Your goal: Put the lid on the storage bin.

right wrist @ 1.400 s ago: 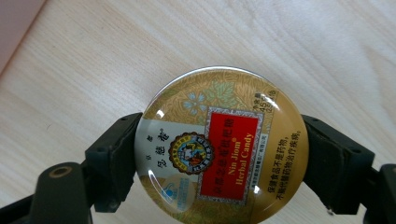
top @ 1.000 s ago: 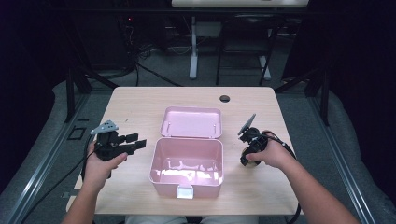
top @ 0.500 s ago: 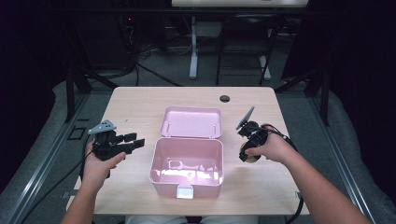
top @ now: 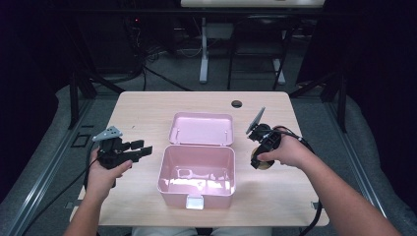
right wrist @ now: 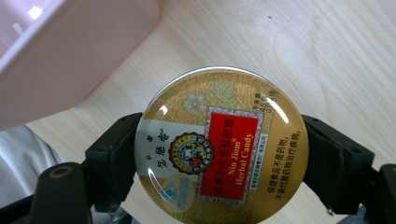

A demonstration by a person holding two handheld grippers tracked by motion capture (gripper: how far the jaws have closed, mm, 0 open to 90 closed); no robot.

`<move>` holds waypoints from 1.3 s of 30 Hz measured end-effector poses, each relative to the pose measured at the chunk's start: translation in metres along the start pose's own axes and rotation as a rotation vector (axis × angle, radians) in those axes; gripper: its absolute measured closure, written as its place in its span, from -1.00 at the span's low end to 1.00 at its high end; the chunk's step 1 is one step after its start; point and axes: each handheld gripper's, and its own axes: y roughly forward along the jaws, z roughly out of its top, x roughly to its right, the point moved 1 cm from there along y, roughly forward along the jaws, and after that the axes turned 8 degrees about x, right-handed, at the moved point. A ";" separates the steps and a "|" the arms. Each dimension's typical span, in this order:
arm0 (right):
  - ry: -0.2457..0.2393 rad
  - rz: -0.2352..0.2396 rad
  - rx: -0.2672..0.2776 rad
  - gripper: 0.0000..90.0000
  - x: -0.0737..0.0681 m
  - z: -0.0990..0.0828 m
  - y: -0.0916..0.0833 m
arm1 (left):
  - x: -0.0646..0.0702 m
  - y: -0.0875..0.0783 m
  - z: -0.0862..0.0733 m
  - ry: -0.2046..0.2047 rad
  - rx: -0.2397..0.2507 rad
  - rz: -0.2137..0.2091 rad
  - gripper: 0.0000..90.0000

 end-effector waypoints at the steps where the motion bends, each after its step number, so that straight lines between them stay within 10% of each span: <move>1: 0.000 -0.004 0.003 -0.56 0.000 0.000 -0.002 | 0.000 0.000 0.000 -0.001 0.000 -0.003 0.08; 21: -0.067 -0.004 0.021 -0.56 -0.020 0.018 -0.041 | 0.002 -0.004 0.003 0.000 0.009 -0.015 0.08; 39: -0.446 0.054 0.029 -0.56 -0.056 0.036 -0.035 | 0.000 -0.006 0.003 0.002 0.011 -0.009 0.08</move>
